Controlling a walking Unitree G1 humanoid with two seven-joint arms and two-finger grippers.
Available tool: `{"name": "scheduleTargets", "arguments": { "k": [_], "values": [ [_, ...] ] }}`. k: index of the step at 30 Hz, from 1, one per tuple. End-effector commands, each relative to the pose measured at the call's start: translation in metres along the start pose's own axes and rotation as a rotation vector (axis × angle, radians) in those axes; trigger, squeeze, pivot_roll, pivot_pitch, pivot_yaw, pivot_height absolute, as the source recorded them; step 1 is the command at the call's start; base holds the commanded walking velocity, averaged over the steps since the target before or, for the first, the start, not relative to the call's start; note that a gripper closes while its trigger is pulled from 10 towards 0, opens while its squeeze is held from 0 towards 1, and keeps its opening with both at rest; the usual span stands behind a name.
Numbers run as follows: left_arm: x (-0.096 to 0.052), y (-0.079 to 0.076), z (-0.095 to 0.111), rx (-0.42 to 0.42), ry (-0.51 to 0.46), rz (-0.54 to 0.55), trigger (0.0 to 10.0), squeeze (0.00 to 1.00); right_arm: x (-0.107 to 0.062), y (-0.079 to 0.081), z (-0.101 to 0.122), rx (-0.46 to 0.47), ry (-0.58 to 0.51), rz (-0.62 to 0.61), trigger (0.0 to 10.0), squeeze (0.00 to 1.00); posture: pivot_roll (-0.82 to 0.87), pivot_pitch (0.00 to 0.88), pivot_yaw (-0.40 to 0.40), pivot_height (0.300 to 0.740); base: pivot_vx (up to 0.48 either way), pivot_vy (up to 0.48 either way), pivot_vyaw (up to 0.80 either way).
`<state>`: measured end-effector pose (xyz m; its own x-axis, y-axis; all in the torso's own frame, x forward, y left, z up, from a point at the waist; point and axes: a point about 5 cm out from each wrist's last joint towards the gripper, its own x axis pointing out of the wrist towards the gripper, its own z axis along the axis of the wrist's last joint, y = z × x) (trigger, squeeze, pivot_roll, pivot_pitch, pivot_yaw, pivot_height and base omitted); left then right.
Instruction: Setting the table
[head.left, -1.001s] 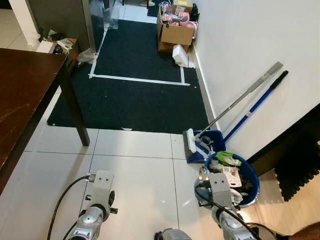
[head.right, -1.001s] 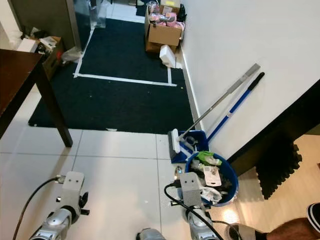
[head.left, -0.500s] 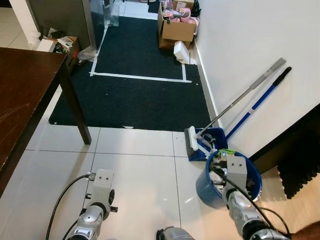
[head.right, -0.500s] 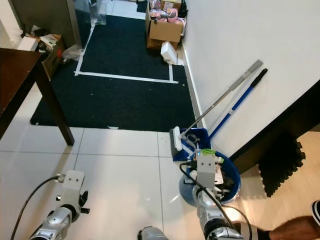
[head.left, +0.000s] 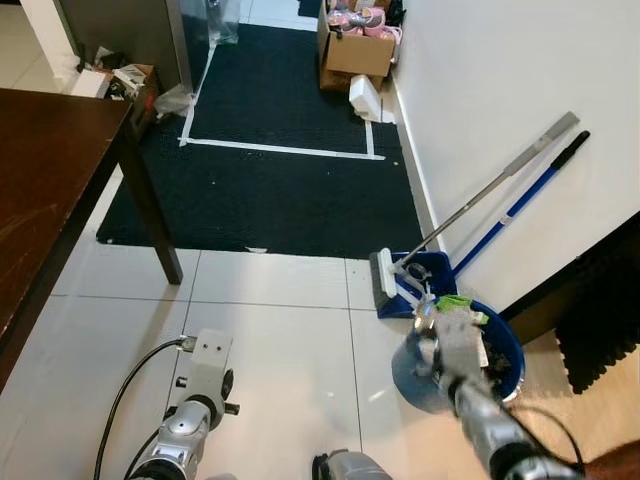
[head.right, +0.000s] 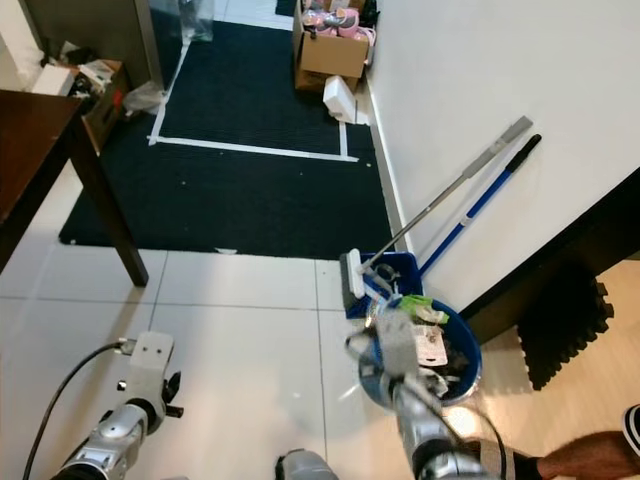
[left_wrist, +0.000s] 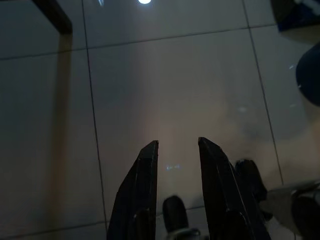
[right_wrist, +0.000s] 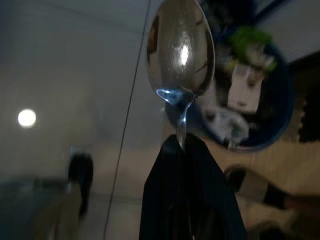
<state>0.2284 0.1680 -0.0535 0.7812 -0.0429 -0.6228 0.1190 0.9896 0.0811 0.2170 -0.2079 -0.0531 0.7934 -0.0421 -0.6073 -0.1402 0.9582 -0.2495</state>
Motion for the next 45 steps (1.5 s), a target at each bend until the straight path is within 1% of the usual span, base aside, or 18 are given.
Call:
{"name": "scheduleTargets", "arguments": {
  "k": [1, 5, 6, 7, 10, 18, 21, 24, 26, 28, 29, 30, 35, 39, 40, 43, 44, 45],
  "values": [
    [-0.003, -0.003, -0.009, -0.005, 0.023, -0.004, 10.0, 0.00, -0.003, 0.002, -0.004, -0.030, -0.020, -0.005, 10.0, 0.00, 0.03, 0.080, -0.080, 0.740, 0.000, 0.000, 0.00],
    [-0.004, -0.003, -0.011, -0.005, 0.025, -0.004, 10.0, 0.00, -0.007, 0.005, -0.011, -0.023, -0.014, -0.025, 10.0, 0.00, 0.03, 0.081, -0.076, 0.740, 0.000, 0.000, 0.00],
    [-0.004, -0.003, -0.012, 0.001, 0.028, -0.008, 10.0, 0.00, -0.008, 0.008, -0.012, 0.043, -0.005, -0.088, 10.0, 0.00, 0.03, 0.078, -0.071, 0.740, 0.000, 0.000, 0.00],
    [-0.004, -0.003, -0.012, 0.001, 0.028, -0.008, 10.0, 0.00, -0.008, 0.008, -0.012, 0.043, -0.005, -0.088, 10.0, 0.00, 0.03, 0.078, -0.071, 0.740, 0.000, 0.000, 0.00],
    [-0.004, -0.004, -0.012, 0.005, 0.029, -0.011, 10.0, 0.00, -0.002, 0.005, -0.004, 0.132, 0.017, -0.172, 10.0, 0.00, 0.03, 0.071, -0.068, 0.740, 0.000, 0.000, 0.00],
    [-0.003, -0.003, -0.009, 0.007, 0.026, -0.012, 10.0, 0.00, 0.006, -0.003, 0.012, 0.165, 0.013, -0.202, 10.0, 0.00, 0.03, 0.074, -0.057, 0.740, 0.000, 0.000, 0.00],
    [-0.002, -0.002, -0.008, 0.003, 0.028, -0.008, 10.0, 0.00, 0.013, -0.009, 0.028, 0.187, -0.002, -0.211, 10.0, 0.00, 0.01, 0.080, -0.045, 0.740, 0.000, 0.000, 0.00],
    [-0.002, -0.003, -0.008, 0.004, 0.028, -0.010, 10.0, 0.00, 0.014, -0.012, 0.030, 0.196, -0.004, -0.221, 10.0, 0.00, 0.01, 0.082, -0.044, 0.740, 0.000, 0.000, 0.00],
    [-0.002, -0.003, -0.007, 0.004, 0.027, -0.014, 10.0, 0.00, 0.020, -0.023, 0.050, 0.250, -0.038, -0.257, 10.0, 0.00, 0.01, 0.082, -0.044, 0.740, 0.000, 0.000, 0.00],
    [-0.002, -0.004, -0.006, 0.004, 0.027, -0.015, 10.0, 0.00, 0.022, -0.026, 0.058, 0.253, -0.054, -0.260, 10.0, 0.00, 0.01, 0.082, -0.044, 0.740, 0.000, 0.000, 0.00],
    [-0.001, -0.004, -0.005, 0.005, 0.025, -0.017, 10.0, 0.00, 0.024, -0.027, 0.068, 0.238, -0.072, -0.256, 10.0, 0.00, 0.01, 0.085, -0.033, 0.740, 0.000, 0.000, 0.00],
    [0.000, -0.006, -0.002, 0.010, 0.021, -0.025, 10.0, 0.00, 0.028, -0.030, 0.087, 0.217, -0.106, -0.239, 10.0, 0.00, 0.02, 0.086, -0.034, 0.740, 0.000, 0.000, 0.00],
    [0.002, -0.005, 0.003, 0.018, 0.009, -0.026, 10.0, 0.00, 0.031, -0.028, 0.099, 0.222, -0.117, -0.190, 10.0, 0.00, 0.03, 0.085, -0.039, 0.740, 0.000, 0.000, 0.00],
    [0.002, -0.002, 0.003, 0.021, 0.009, -0.018, 10.0, 0.00, 0.030, -0.024, 0.092, 0.179, -0.108, -0.151, 10.0, 0.00, 0.03, 0.081, -0.061, 0.740, 0.000, 0.000, 0.00],
    [0.001, 0.000, 0.001, 0.014, 0.012, -0.003, 10.0, 0.00, 0.026, -0.021, 0.070, 0.142, -0.070, -0.115, 10.0, 0.00, 0.04, 0.074, -0.080, 0.740, 0.000, 0.000, 0.00],
    [0.000, 0.002, -0.002, 0.011, 0.016, 0.005, 10.0, 0.00, 0.022, -0.015, 0.053, 0.119, -0.042, -0.083, 10.0, 0.00, 0.04, 0.072, -0.081, 0.740, 0.000, 0.000, 0.00],
    [0.000, 0.002, -0.002, 0.011, 0.016, 0.005, 10.0, 0.00, 0.022, -0.015, 0.053, 0.119, -0.042, -0.083, 10.0, 0.00, 0.04, 0.072, -0.081, 0.740, 0.000, 0.000, 0.00],
    [-0.001, 0.002, -0.005, 0.010, 0.021, 0.010, 10.0, 0.00, 0.019, -0.009, 0.044, 0.085, -0.030, -0.051, 10.0, 0.00, 0.05, 0.072, -0.079, 0.740, 0.000, 0.000, 0.00]
  ]
}}
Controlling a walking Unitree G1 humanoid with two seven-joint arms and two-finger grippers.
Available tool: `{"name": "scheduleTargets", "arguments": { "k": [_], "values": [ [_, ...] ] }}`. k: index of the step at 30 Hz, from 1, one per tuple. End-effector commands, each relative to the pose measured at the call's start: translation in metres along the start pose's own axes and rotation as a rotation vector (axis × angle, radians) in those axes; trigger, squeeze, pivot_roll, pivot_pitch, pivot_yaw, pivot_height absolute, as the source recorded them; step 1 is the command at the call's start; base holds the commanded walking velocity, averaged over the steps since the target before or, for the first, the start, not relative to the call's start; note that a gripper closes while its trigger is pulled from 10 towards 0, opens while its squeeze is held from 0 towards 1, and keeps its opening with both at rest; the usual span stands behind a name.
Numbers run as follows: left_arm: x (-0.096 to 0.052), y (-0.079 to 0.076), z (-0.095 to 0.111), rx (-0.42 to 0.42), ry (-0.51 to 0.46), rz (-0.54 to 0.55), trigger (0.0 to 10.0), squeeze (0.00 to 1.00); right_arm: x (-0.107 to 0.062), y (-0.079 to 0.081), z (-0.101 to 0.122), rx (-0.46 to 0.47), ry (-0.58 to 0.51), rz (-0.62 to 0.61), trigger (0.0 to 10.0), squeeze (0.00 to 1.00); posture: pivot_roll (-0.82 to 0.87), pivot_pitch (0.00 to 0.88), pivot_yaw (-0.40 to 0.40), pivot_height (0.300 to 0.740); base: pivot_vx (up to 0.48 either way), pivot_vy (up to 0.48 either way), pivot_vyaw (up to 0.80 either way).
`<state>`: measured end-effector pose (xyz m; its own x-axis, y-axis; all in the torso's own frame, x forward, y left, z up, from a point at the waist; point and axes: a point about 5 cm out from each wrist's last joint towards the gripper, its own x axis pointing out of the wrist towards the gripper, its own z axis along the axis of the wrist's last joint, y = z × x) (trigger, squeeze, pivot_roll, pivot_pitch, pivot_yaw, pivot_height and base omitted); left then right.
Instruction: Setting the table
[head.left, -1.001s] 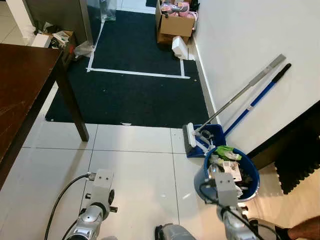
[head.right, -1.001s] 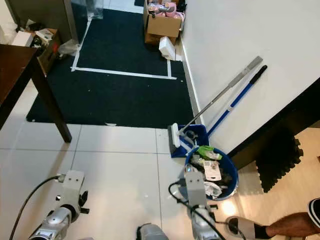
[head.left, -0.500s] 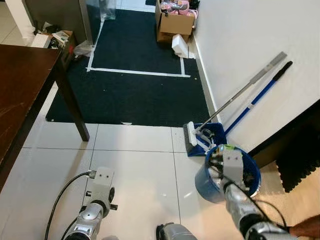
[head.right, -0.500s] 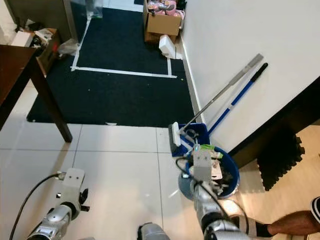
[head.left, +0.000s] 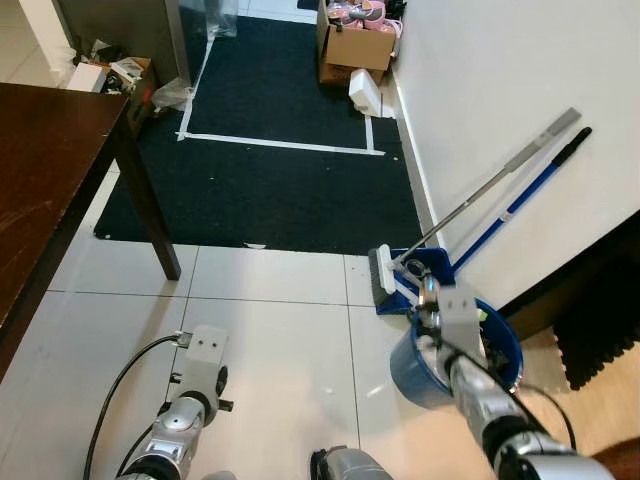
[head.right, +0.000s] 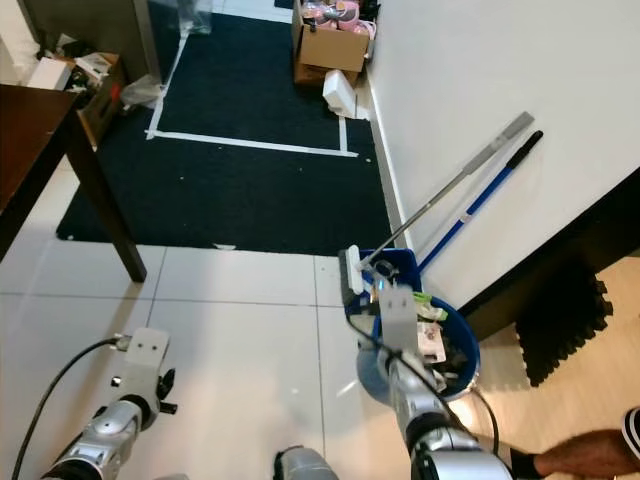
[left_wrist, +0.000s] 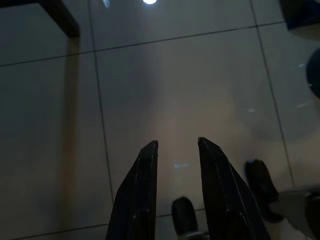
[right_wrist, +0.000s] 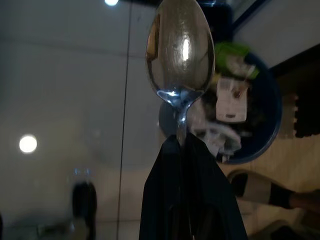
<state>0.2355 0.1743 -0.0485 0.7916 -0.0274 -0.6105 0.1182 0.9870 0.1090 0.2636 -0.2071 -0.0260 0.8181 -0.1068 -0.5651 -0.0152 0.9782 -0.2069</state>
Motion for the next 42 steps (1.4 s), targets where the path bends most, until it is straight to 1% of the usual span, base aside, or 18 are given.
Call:
{"name": "scheduleTargets", "arguments": {
  "k": [1, 2, 3, 4, 5, 6, 7, 9, 10, 14, 17, 20, 26, 27, 33, 37, 40, 42],
  "values": [
    [-0.005, -0.006, -0.015, -0.015, 0.040, -0.004, 10.0, 0.00, -0.005, 0.007, -0.013, -0.075, 0.018, 0.050, 10.0, 0.00, 0.05, 0.072, -0.075, 0.740, 0.000, 0.000, 0.00],
    [-0.006, -0.006, -0.018, -0.021, 0.043, -0.002, 10.0, 0.00, -0.007, 0.012, -0.020, -0.112, 0.034, 0.068, 10.0, 0.00, 0.05, 0.071, -0.072, 0.740, 0.000, 0.000, 0.00],
    [-0.007, -0.006, -0.019, -0.027, 0.042, -0.005, 10.0, 0.00, -0.009, 0.016, -0.025, -0.122, 0.034, 0.085, 10.0, 0.00, 0.05, 0.070, -0.070, 0.740, 0.000, 0.000, 0.00],
    [-0.007, -0.006, -0.019, -0.027, 0.042, -0.005, 10.0, 0.00, -0.009, 0.016, -0.025, -0.122, 0.034, 0.085, 10.0, 0.00, 0.05, 0.070, -0.070, 0.740, 0.000, 0.000, 0.00],
    [-0.008, -0.005, -0.021, -0.060, 0.037, 0.005, 10.0, 0.00, -0.012, 0.023, -0.029, -0.071, 0.033, 0.109, 10.0, 0.00, 0.04, 0.067, -0.061, 0.740, 0.000, 0.000, 0.00],
    [-0.009, -0.003, -0.022, -0.091, 0.027, 0.019, 10.0, 0.00, -0.014, 0.029, -0.031, 0.018, 0.025, 0.120, 10.0, 0.00, 0.05, 0.063, -0.056, 0.740, 0.000, 0.000, 0.00],
    [-0.009, -0.003, -0.022, -0.091, 0.027, 0.019, 10.0, 0.00, -0.014, 0.029, -0.031, 0.018, 0.025, 0.120, 10.0, 0.00, 0.05, 0.063, -0.056, 0.740, 0.000, 0.000, 0.00],
    [-0.011, 0.000, -0.023, -0.113, 0.016, 0.042, 10.0, 0.00, -0.017, 0.036, -0.034, 0.135, 0.002, 0.132, 10.0, 0.00, 0.05, 0.060, -0.056, 0.740, 0.000, 0.000, 0.00],
    [-0.011, 0.000, -0.023, -0.113, 0.016, 0.042, 10.0, 0.00, -0.017, 0.036, -0.034, 0.135, 0.002, 0.132, 10.0, 0.00, 0.05, 0.060, -0.056, 0.740, 0.000, 0.000, 0.00],
    [-0.012, 0.000, -0.026, -0.073, 0.030, 0.045, 10.0, 0.00, -0.028, 0.037, -0.051, 0.119, -0.010, 0.161, 10.0, 0.00, 0.04, 0.052, -0.054, 0.740, 0.000, 0.000, 0.00],
    [-0.011, 0.002, -0.026, -0.077, 0.035, 0.069, 10.0, 0.00, -0.031, 0.031, -0.059, 0.174, 0.023, 0.125, 10.0, 0.00, 0.04, 0.049, -0.052, 0.740, 0.000, 0.000, 0.00],
    [-0.011, 0.003, -0.025, -0.079, 0.035, 0.072, 10.0, 0.00, -0.032, 0.029, -0.063, 0.201, 0.038, 0.123, 10.0, 0.00, 0.04, 0.041, -0.043, 0.740, 0.000, 0.000, 0.00],
    [-0.010, 0.003, -0.023, -0.070, 0.029, 0.066, 10.0, 0.00, -0.032, 0.040, -0.061, 0.174, 0.032, 0.212, 10.0, 0.00, 0.05, 0.030, -0.058, 0.740, 0.000, 0.000, 0.00],
    [-0.010, 0.003, -0.023, -0.071, 0.026, 0.067, 10.0, 0.00, -0.032, 0.042, -0.059, 0.154, 0.029, 0.224, 10.0, 0.00, 0.05, 0.028, -0.058, 0.740, 0.000, 0.000, 0.00],
    [-0.011, 0.004, -0.025, -0.046, 0.029, 0.060, 10.0, 0.00, -0.030, 0.041, -0.057, 0.077, 0.038, 0.265, 10.0, 0.00, 0.04, 0.016, -0.064, 0.740, 0.000, 0.000, 0.00],
    [-0.011, 0.003, -0.024, -0.037, 0.027, 0.055, 10.0, 0.00, -0.028, 0.037, -0.053, 0.076, 0.022, 0.277, 10.0, 0.00, 0.04, 0.001, -0.067, 0.740, 0.000, 0.000, 0.00],
    [-0.010, 0.002, -0.021, -0.029, 0.015, 0.038, 10.0, 0.00, -0.028, 0.038, -0.052, 0.100, 0.016, 0.278, 10.0, 0.00, 0.03, 0.019, -0.059, 0.740, 0.000, 0.000, 0.00],
    [-0.011, 0.003, -0.024, -0.033, 0.026, 0.045, 10.0, 0.00, -0.029, 0.041, -0.053, 0.066, 0.016, 0.306, 10.0, 0.00, 0.02, 0.022, -0.042, 0.740, 0.000, 0.000, 0.00]
  ]
}}
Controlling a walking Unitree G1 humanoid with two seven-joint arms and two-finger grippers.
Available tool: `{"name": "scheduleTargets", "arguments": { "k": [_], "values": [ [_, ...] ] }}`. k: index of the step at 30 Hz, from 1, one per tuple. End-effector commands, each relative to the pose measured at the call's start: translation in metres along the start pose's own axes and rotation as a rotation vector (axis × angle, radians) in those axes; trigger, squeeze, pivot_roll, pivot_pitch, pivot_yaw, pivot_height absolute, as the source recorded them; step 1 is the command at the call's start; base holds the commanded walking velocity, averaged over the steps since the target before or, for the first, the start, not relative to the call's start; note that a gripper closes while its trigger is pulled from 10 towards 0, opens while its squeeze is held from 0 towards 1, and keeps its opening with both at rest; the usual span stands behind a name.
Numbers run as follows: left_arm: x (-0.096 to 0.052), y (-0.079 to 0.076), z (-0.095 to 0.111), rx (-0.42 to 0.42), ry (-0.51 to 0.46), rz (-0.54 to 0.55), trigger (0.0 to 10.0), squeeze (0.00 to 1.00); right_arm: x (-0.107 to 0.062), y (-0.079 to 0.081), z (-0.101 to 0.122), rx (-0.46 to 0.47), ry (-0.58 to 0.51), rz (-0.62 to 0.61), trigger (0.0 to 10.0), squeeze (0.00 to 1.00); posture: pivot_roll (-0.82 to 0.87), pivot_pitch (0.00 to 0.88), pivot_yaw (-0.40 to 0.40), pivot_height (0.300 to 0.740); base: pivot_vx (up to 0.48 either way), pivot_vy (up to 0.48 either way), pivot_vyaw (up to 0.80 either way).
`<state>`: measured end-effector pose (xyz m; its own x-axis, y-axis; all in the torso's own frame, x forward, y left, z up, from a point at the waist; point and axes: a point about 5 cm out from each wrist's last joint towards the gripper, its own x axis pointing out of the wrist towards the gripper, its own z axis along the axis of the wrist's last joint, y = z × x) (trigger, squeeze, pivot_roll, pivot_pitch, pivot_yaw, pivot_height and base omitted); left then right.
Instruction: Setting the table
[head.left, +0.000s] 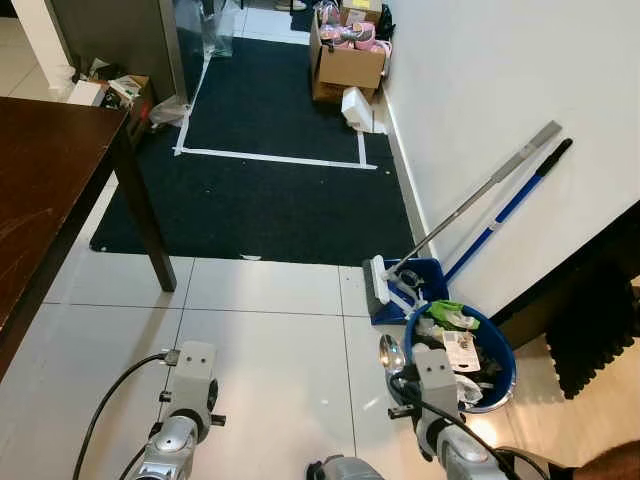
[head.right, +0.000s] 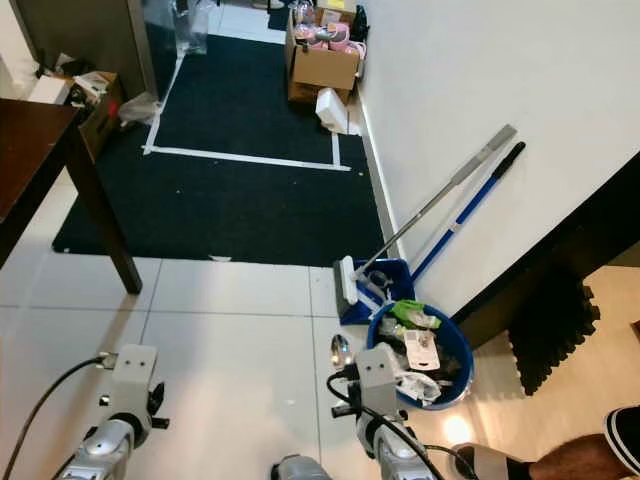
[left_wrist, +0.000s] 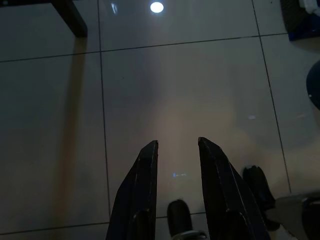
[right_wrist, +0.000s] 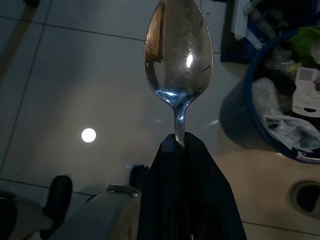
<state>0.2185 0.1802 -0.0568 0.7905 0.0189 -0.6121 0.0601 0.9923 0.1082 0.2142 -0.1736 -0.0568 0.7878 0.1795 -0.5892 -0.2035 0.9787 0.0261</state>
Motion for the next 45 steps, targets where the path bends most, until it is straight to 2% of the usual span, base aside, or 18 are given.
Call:
{"name": "scheduleTargets", "arguments": {
  "k": [1, 3, 6, 9, 14, 19, 21, 24, 29, 35, 40, 45],
  "values": [
    [-0.002, 0.001, -0.007, -0.002, 0.023, 0.004, 10.0, 0.00, -0.003, 0.002, -0.007, -0.007, 0.018, 0.020, 10.0, 0.00, 0.04, 0.027, -0.059, 0.740, 0.000, 0.000, 0.00],
    [-0.002, 0.003, -0.005, -0.001, 0.019, 0.009, 10.0, 0.00, -0.004, 0.002, -0.009, 0.027, 0.011, 0.012, 10.0, 0.00, 0.04, 0.030, -0.069, 0.740, 0.000, 0.000, 0.00],
    [-0.002, 0.004, -0.005, -0.004, 0.020, 0.015, 10.0, 0.00, -0.005, 0.002, -0.009, 0.021, 0.005, 0.009, 10.0, 0.00, 0.04, 0.031, -0.061, 0.740, 0.000, 0.000, 0.00],
    [-0.004, 0.004, -0.008, -0.009, 0.006, -0.009, 10.0, 0.00, -0.010, -0.002, -0.011, -0.036, -0.026, 0.009, 10.0, 0.00, 0.04, 0.038, -0.050, 0.740, 0.000, 0.000, 0.00],
    [-0.004, -0.001, -0.006, 0.001, -0.012, -0.050, 10.0, 0.00, -0.014, -0.011, -0.017, -0.013, 0.003, -0.009, 10.0, 0.00, 0.05, 0.040, -0.067, 0.740, 0.000, 0.000, 0.00],
    [-0.005, -0.004, -0.009, 0.011, 0.005, -0.070, 10.0, 0.00, -0.015, -0.013, -0.021, 0.024, 0.028, -0.033, 10.0, 0.00, 0.06, 0.054, -0.072, 0.740, 0.000, 0.000, 0.00],
    [-0.006, -0.004, -0.013, 0.002, 0.022, -0.064, 10.0, 0.00, -0.015, -0.013, -0.025, 0.069, 0.055, -0.070, 10.0, 0.00, 0.06, 0.057, -0.066, 0.740, 0.000, 0.000, 0.00],
    [-0.007, -0.003, -0.014, -0.008, 0.026, -0.057, 10.0, 0.00, -0.016, -0.012, -0.027, 0.075, 0.065, -0.072, 10.0, 0.00, 0.06, 0.052, -0.066, 0.740, 0.000, 0.000, 0.00],
    [-0.008, 0.003, -0.018, -0.027, 0.038, -0.024, 10.0, 0.00, -0.015, -0.011, -0.027, 0.055, 0.065, -0.078, 10.0, 0.00, 0.05, 0.051, -0.055, 0.740, 0.000, 0.000, 0.00],
    [-0.008, 0.005, -0.018, -0.046, 0.049, -0.011, 10.0, 0.00, -0.013, -0.010, -0.024, 0.073, 0.053, -0.093, 10.0, 0.00, 0.05, 0.034, -0.055, 0.740, 0.000, 0.000, 0.00],
    [-0.008, 0.001, -0.019, -0.039, 0.057, -0.015, 10.0, 0.00, -0.013, -0.009, -0.026, 0.068, 0.074, -0.108, 10.0, 0.00, 0.06, 0.055, -0.059, 0.740, 0.000, 0.000, 0.00],
    [-0.008, -0.002, -0.017, -0.072, 0.028, -0.026, 10.0, 0.00, -0.012, -0.005, -0.025, 0.064, 0.065, -0.092, 10.0, 0.00, 0.06, 0.063, -0.069, 0.740, 0.000, 0.000, 0.00]
  ]
}}
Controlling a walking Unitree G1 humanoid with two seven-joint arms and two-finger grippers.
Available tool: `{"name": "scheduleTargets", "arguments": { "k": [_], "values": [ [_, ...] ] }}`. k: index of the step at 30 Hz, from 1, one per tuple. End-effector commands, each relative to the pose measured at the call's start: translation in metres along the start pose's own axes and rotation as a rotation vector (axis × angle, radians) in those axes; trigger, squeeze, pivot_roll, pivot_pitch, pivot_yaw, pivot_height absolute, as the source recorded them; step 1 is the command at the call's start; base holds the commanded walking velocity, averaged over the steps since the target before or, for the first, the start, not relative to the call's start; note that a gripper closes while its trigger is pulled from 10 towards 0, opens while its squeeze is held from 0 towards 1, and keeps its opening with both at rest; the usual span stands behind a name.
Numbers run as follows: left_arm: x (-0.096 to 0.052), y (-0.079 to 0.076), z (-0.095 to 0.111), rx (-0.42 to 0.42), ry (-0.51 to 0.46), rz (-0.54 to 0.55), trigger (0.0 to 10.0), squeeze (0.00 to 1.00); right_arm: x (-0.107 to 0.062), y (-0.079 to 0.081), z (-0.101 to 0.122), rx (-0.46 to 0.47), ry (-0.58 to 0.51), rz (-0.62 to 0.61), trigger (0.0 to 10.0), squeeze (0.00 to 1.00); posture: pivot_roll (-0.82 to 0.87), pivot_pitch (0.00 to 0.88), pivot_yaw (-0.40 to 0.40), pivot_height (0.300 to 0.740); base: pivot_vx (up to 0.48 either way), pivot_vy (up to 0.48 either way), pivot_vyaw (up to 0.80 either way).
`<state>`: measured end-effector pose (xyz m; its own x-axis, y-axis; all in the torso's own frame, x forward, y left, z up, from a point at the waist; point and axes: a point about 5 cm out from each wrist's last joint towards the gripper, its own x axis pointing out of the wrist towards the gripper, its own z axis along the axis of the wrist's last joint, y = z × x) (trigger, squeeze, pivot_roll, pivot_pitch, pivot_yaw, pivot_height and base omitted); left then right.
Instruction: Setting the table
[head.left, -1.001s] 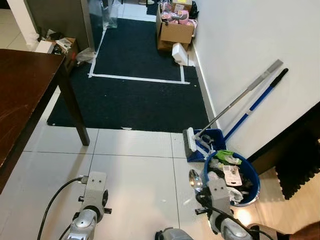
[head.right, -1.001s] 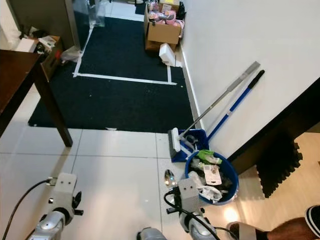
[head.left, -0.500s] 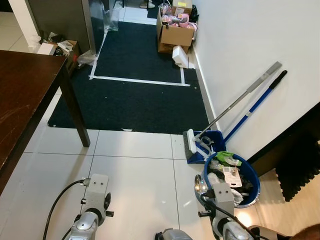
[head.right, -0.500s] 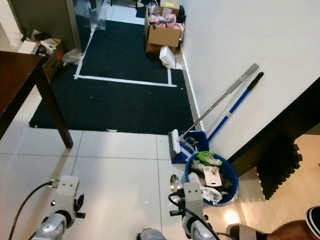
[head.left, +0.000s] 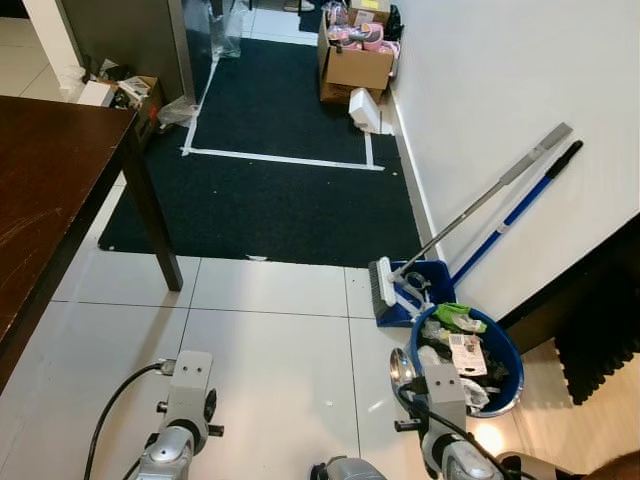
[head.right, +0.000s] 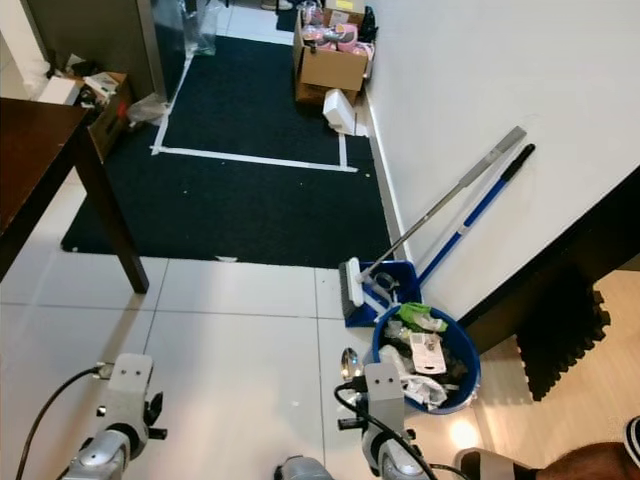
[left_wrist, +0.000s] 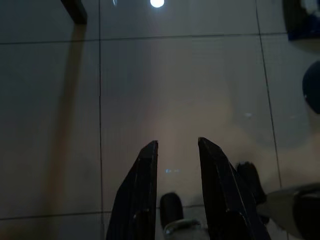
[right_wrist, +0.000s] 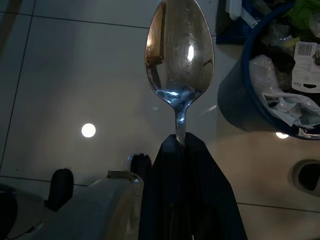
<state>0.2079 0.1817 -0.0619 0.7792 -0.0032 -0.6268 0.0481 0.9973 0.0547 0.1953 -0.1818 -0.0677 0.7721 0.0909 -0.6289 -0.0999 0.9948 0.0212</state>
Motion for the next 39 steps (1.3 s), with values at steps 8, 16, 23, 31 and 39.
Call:
{"name": "scheduleTargets", "arguments": {
  "k": [8, 16, 23, 31, 39],
  "values": [
    [-0.0029, 0.0035, -0.0069, -0.043, 0.020, 0.028, 10.0, 0.00, 0.0004, -0.0011, -0.0008, -0.019, 0.019, -0.001, 10.0, 0.00, 0.07, 0.067, -0.055, 0.740, 0.000, 0.000, 0.00],
    [-0.0033, 0.0011, -0.0088, -0.010, 0.030, 0.033, 10.0, 0.00, 0.0000, -0.0024, -0.0028, -0.017, 0.032, -0.021, 10.0, 0.00, 0.07, 0.055, -0.074, 0.740, 0.000, 0.000, 0.00],
    [-0.0020, -0.0034, -0.0072, 0.017, 0.029, 0.005, 10.0, 0.00, 0.0019, 0.0006, 0.0009, -0.002, 0.015, -0.018, 10.0, 0.00, 0.06, 0.051, -0.064, 0.740, 0.000, 0.000, 0.00],
    [-0.0007, -0.0033, -0.0045, 0.017, 0.026, 0.012, 10.0, 0.00, 0.0020, 0.0013, 0.0006, 0.001, 0.017, -0.018, 10.0, 0.00, 0.06, 0.048, -0.058, 0.740, 0.000, 0.000, 0.00],
    [-0.0002, -0.0032, -0.0037, 0.021, 0.026, 0.013, 10.0, 0.00, 0.0024, 0.0003, 0.0020, 0.024, 0.012, -0.019, 1.6, 0.00, 0.06, 0.046, -0.054, 0.740, 0.000, 0.000, 0.00]
  ]
}}
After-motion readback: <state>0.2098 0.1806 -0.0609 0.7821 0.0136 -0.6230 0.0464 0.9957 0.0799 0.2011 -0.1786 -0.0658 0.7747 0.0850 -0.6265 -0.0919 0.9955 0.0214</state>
